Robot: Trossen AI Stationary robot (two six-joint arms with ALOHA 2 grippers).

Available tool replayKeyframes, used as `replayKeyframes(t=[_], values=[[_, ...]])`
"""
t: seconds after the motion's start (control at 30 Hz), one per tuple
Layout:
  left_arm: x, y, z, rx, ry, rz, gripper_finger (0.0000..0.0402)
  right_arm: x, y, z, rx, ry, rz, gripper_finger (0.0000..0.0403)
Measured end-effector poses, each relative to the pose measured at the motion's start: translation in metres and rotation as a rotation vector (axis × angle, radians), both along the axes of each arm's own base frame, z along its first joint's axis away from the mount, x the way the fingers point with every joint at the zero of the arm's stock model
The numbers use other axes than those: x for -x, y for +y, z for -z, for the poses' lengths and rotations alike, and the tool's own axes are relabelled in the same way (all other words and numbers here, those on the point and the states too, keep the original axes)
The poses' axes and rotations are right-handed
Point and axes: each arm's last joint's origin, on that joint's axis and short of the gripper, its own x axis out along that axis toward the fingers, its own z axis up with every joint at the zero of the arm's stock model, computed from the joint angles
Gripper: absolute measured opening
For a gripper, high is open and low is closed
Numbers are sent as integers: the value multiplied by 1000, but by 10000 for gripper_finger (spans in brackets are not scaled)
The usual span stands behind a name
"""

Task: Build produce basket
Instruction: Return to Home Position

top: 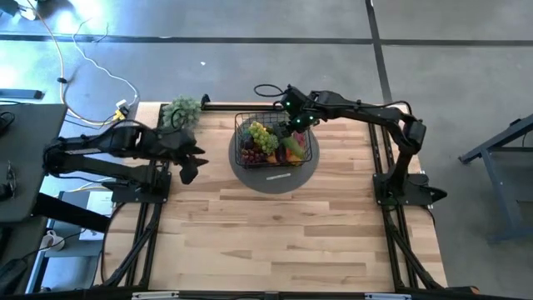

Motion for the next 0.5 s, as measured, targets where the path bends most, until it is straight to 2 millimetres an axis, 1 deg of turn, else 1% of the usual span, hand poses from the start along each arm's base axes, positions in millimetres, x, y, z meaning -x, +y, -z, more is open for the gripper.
replayKeyframes(t=[0.1, 0.23, 0.4, 0.5], values=[[6, -3, 15, 17, -84, 3, 172, 3, -2, -3, -29, -13, 23, 251], [14, -8, 37, 40, -159, 18, 172, 7, 0, -13, -25, -40, 43, 255], [26, -12, 60, 39, -274, 33, 172, 11, 13, -32, 13, -99, 17, 256], [31, -14, 71, 29, -359, 48, 172, 10, 26, -44, 53, -147, -44, 256]])
